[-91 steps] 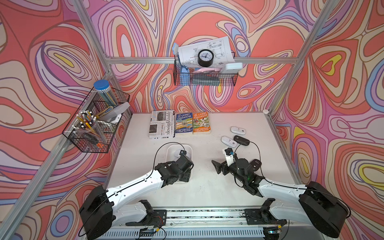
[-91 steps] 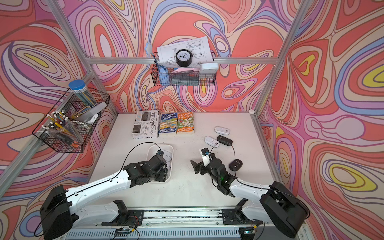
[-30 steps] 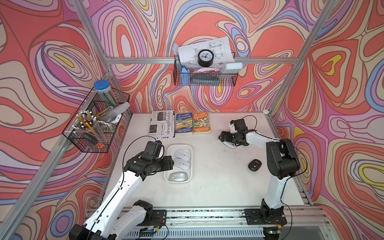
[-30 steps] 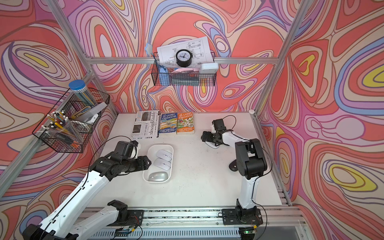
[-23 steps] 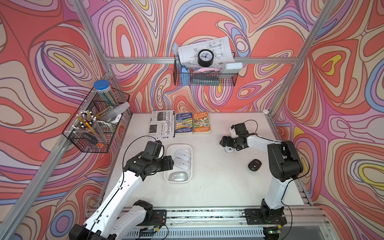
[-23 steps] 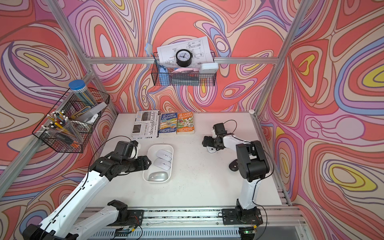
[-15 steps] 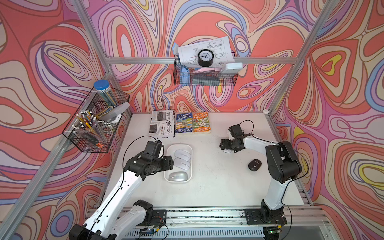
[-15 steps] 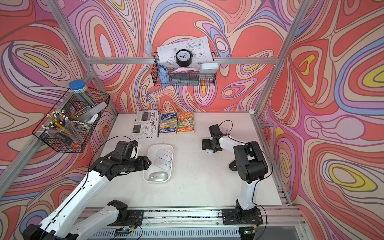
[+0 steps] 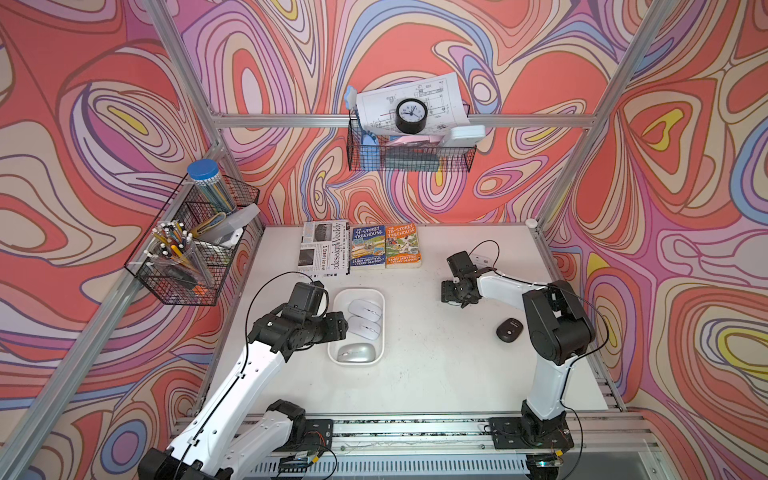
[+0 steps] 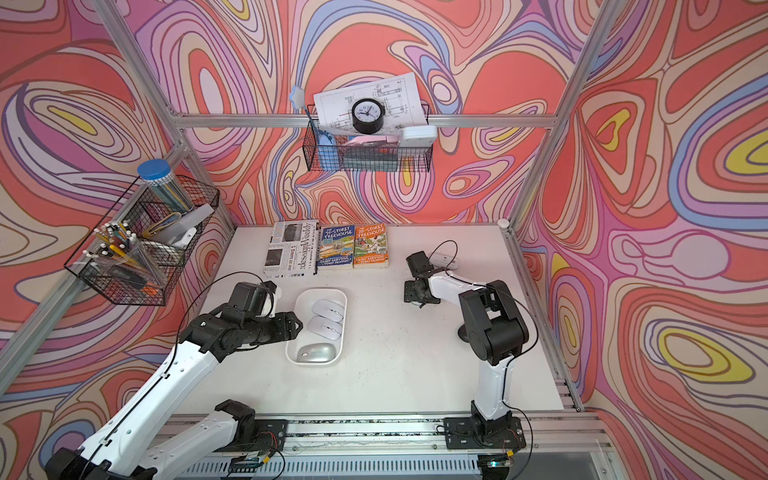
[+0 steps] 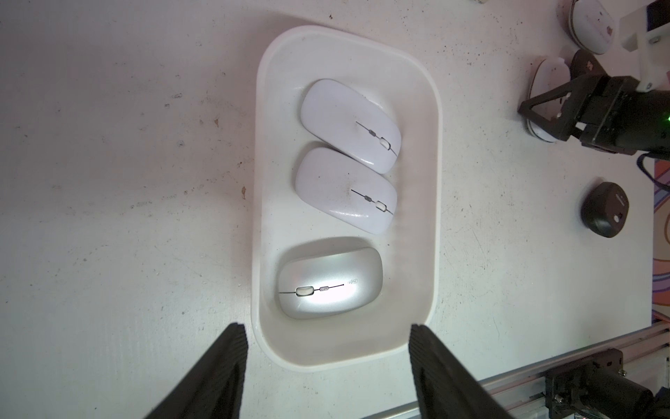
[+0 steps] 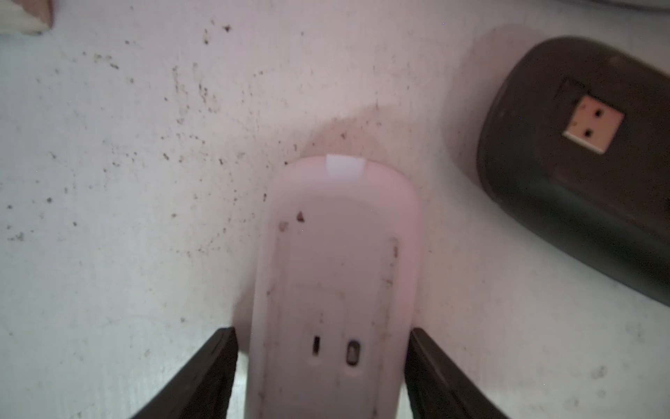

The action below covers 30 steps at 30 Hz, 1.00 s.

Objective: Put the mouse in the storage box
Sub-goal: Pick up the mouse from the center of the board.

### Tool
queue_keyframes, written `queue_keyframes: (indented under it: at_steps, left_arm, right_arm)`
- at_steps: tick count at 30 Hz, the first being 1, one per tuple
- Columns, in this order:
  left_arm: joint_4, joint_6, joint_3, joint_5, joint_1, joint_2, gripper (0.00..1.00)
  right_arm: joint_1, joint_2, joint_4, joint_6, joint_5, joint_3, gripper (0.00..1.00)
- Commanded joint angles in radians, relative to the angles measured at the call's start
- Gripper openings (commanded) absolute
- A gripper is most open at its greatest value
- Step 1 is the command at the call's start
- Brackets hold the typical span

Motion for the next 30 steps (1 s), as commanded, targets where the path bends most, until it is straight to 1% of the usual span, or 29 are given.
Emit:
queue_keyframes:
  at_steps: [1,3,7,8,11,14,18,19,21,23,26,30]
  left_arm:
    - [0.005,0.005,-0.010,0.004,0.008,-0.014,0.69]
    - [0.005,0.003,-0.009,0.006,0.009,-0.014,0.69]
    - [0.002,-0.011,-0.005,0.022,0.009,-0.014,0.69]
    - [0.007,-0.019,-0.007,0.038,0.008,-0.015,0.69]
    - [0.057,-0.063,-0.031,0.126,0.008,-0.023,0.69]
    - [0.152,-0.124,-0.064,0.266,0.009,-0.032,0.69]
    - [0.344,-0.204,-0.099,0.489,0.008,-0.034,0.66]
    - [0.398,-0.228,-0.109,0.534,0.009,-0.032,0.64]
    - [0.476,-0.263,-0.118,0.589,0.009,-0.026,0.62]
    - [0.510,-0.280,-0.111,0.605,0.004,-0.012,0.61]
    - [0.516,-0.282,-0.085,0.583,-0.018,0.017,0.61]
    - [0.520,-0.266,-0.030,0.538,-0.101,0.080,0.63]
  right_arm:
    - [-0.004,0.059,-0.041,0.030,-0.037,-0.011,0.68]
    - [-0.004,0.058,-0.044,0.025,-0.041,-0.013,0.61]
    - [-0.004,0.028,-0.022,0.012,-0.039,-0.045,0.57]
    - [-0.004,0.013,-0.008,0.005,-0.049,-0.055,0.55]
    - [-0.004,-0.059,0.067,-0.020,-0.097,-0.102,0.46]
    - [-0.004,-0.182,0.195,-0.058,-0.188,-0.178,0.42]
    - [0.000,-0.380,0.460,-0.091,-0.408,-0.355,0.40]
    - [0.003,-0.427,0.537,-0.092,-0.461,-0.410,0.40]
    - [0.018,-0.506,0.660,-0.097,-0.545,-0.499,0.40]
    - [0.042,-0.561,0.750,-0.123,-0.616,-0.570,0.40]
    - [0.119,-0.623,0.810,-0.199,-0.656,-0.640,0.39]
    - [0.187,-0.663,0.843,-0.219,-0.712,-0.678,0.38]
